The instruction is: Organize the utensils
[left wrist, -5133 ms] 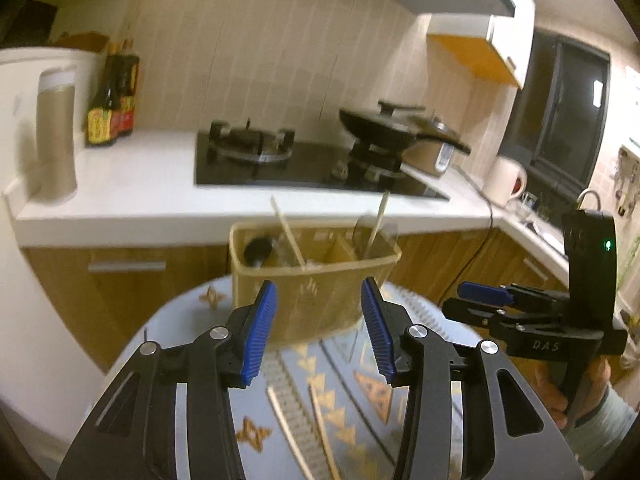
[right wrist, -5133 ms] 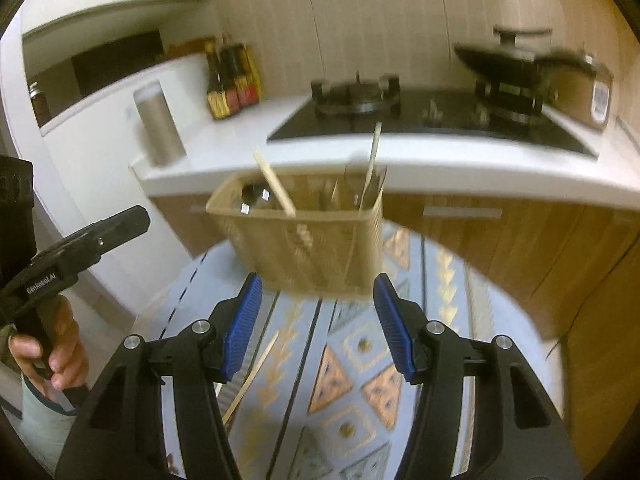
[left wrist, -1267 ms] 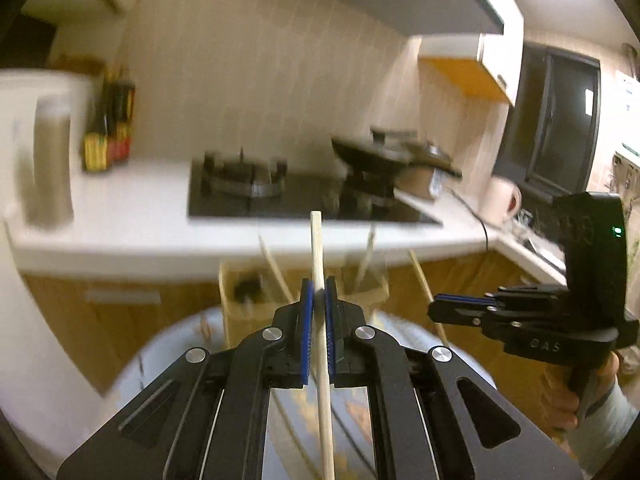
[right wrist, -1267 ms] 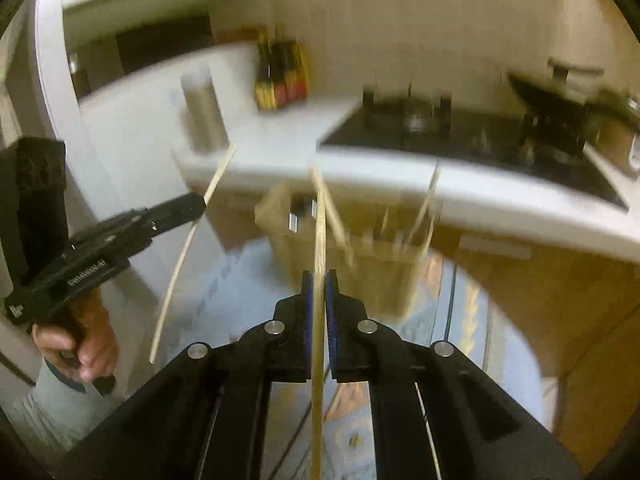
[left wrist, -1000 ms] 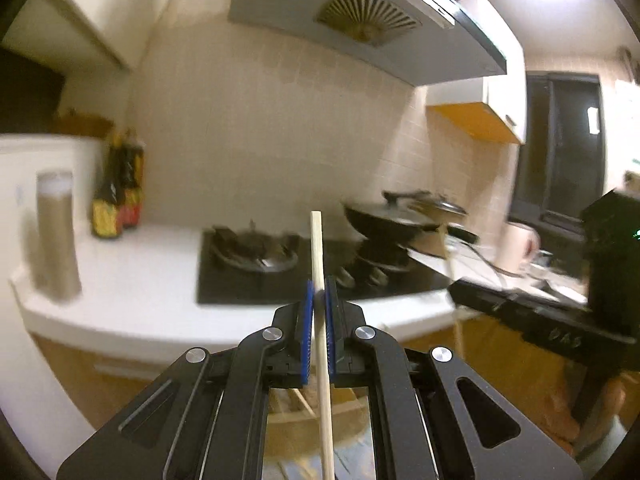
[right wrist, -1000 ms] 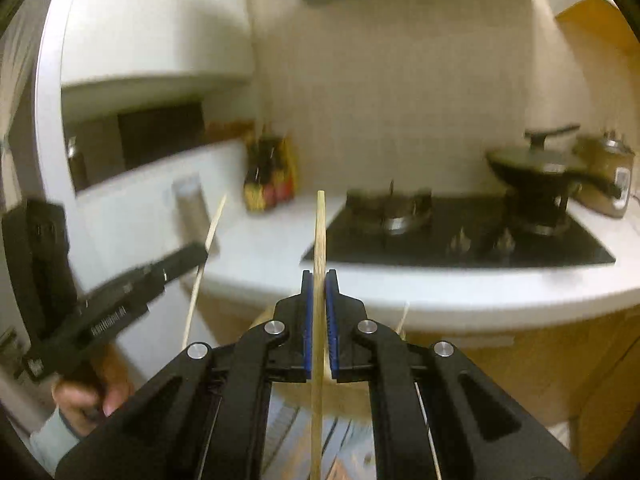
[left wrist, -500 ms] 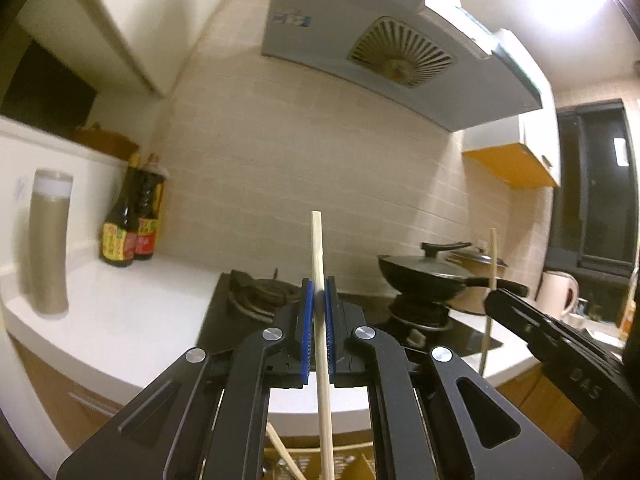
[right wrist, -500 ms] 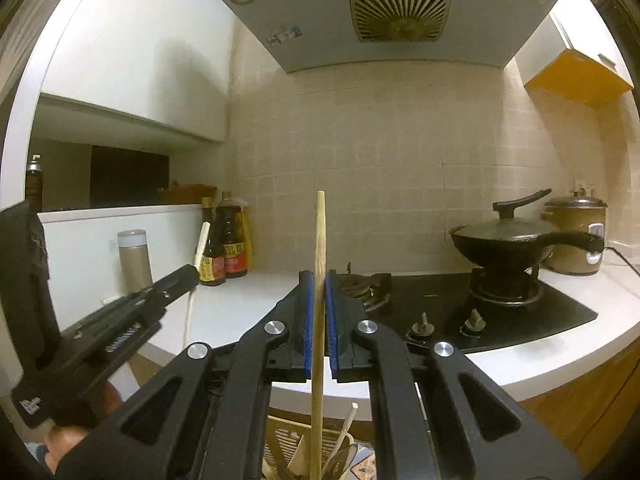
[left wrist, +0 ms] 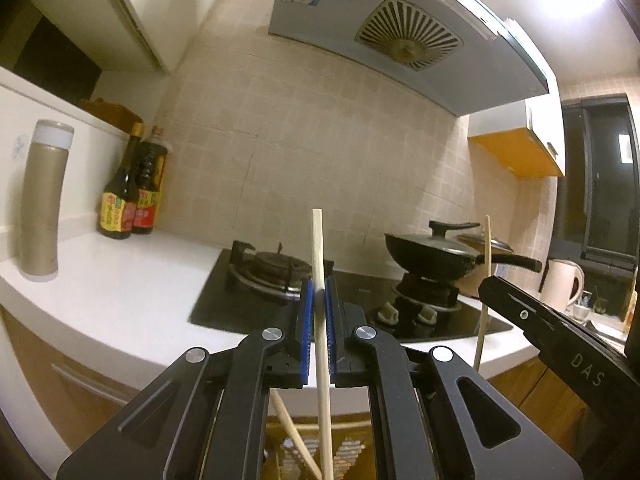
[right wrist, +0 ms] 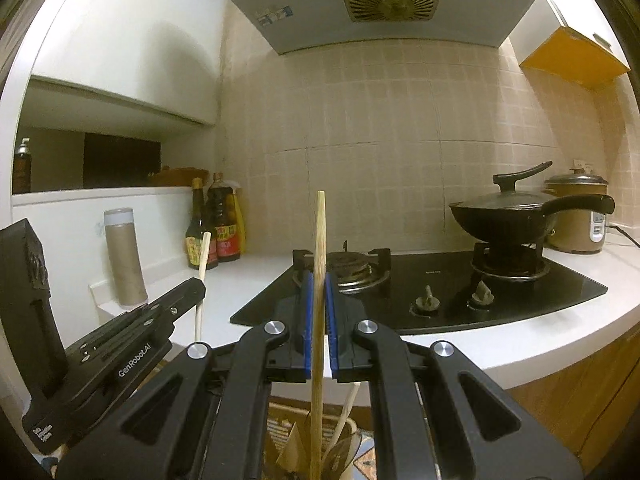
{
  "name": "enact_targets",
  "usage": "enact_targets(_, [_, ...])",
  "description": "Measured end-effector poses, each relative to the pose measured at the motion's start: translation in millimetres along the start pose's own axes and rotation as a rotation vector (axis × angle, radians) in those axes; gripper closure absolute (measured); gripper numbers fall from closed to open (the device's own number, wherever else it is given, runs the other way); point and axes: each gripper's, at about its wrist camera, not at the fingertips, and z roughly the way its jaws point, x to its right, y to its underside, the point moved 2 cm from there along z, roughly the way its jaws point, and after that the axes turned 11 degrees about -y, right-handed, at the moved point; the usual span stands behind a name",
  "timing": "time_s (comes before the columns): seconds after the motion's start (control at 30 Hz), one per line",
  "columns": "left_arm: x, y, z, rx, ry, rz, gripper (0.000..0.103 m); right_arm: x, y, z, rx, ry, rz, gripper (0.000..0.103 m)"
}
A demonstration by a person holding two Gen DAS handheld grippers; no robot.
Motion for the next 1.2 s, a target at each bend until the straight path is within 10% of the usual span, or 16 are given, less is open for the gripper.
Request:
enact_targets(0.17, [-9, 6, -12, -0.060, 0.055, -0.006, 0.086, -5, 9, -14, -0.048, -0.024, -0.009, 0.094])
enact_targets(0.3, [-21, 3, -36, -0.084, 0.090, -0.026, 0.053, -4, 16, -43, -0.052, -0.037, 0.024, 0.044])
enact_targets(0.53, [-38, 5, -86, -0.179, 0.123, 0.007, 0.031, -22, 43, -87, -0.167, -0.044, 0.023, 0.044])
enact_targets(0.87, [-49, 43, -146, -0.223, -0.032, 0.070, 0.024, -51, 82, -130, -0.223, -0.019, 0.058, 0.042])
enact_targets(1.2, [-42, 80, -171, -0.123, -0.255, 0.154, 0.012, -63, 111, -154, -0.092, 0.155, 0.038, 0.008])
